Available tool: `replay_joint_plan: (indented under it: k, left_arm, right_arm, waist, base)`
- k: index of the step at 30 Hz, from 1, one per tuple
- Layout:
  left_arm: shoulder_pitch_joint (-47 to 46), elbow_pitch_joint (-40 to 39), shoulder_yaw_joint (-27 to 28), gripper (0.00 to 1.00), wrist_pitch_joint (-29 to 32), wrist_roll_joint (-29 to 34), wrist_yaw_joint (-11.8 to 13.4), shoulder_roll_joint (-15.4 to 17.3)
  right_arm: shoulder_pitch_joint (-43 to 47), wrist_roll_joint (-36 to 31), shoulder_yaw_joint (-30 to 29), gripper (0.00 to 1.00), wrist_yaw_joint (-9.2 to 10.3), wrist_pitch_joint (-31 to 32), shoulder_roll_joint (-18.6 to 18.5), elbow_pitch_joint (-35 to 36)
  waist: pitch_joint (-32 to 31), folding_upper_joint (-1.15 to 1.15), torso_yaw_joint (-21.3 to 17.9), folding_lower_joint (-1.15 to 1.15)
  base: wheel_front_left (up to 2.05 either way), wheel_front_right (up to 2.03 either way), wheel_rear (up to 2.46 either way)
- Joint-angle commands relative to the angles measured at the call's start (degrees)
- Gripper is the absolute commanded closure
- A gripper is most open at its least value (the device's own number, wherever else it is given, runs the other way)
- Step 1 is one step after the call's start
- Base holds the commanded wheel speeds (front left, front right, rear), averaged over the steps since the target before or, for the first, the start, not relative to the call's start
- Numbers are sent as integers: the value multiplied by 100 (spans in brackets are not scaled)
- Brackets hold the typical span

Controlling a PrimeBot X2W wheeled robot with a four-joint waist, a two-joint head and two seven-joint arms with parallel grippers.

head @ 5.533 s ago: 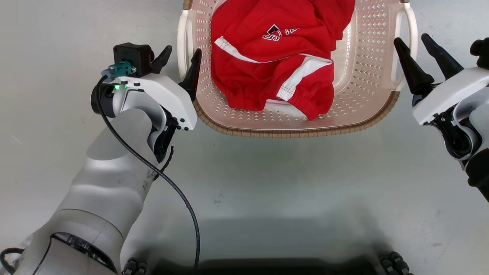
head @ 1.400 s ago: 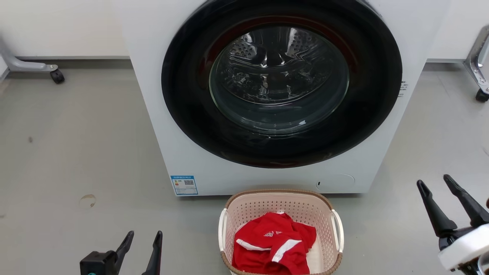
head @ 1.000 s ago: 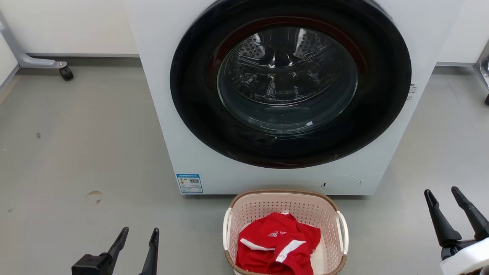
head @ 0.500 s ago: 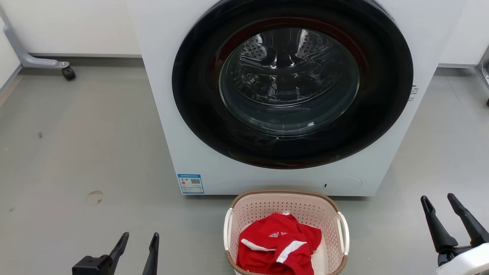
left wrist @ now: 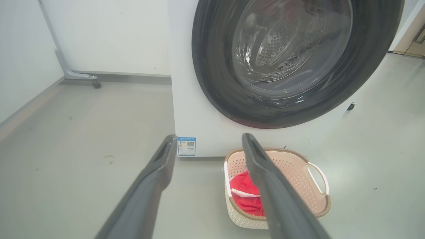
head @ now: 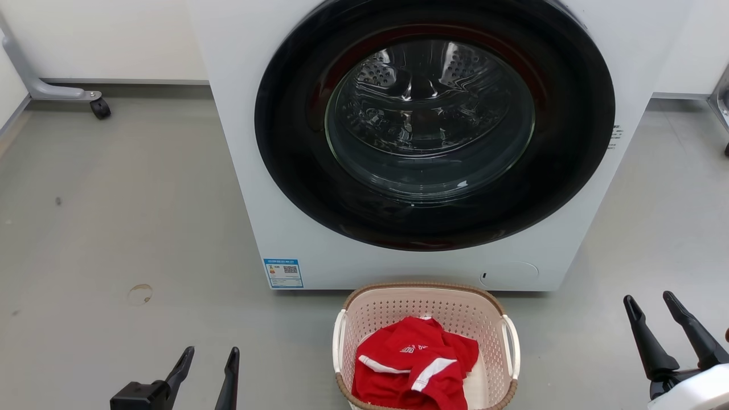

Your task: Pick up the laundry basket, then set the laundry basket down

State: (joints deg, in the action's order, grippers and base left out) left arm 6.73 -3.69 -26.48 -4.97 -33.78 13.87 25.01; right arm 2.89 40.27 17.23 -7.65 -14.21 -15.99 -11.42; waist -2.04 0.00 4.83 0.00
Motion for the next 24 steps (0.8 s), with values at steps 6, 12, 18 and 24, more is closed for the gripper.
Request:
replay_joint_plan:
  k: [6,12,18,24]
  left_arm:
    - [-207,-182,191,0,-18,23,67,120]
    - [-209,-191,188,0,-25,8,80,117]
    - [-207,-184,182,0,-45,-10,91,110]
    - [-207,-145,173,0,-60,-38,86,104]
  right_arm:
    - [-118,-22,54,0,16,-79,-234,114]
    - [-127,-22,58,0,16,-79,-245,116]
    - [-134,-19,50,0,16,-79,-244,115]
    - [-136,3,46,0,16,-79,-186,111]
  waist:
    - [6,0,7,0]
    - [15,0,8,0]
    - [9,0,0,0]
    - [-16,0,-12,0]
  base:
    - [0,0,0]
    - [0,0,0]
    - [0,0,0]
    - [0,0,0]
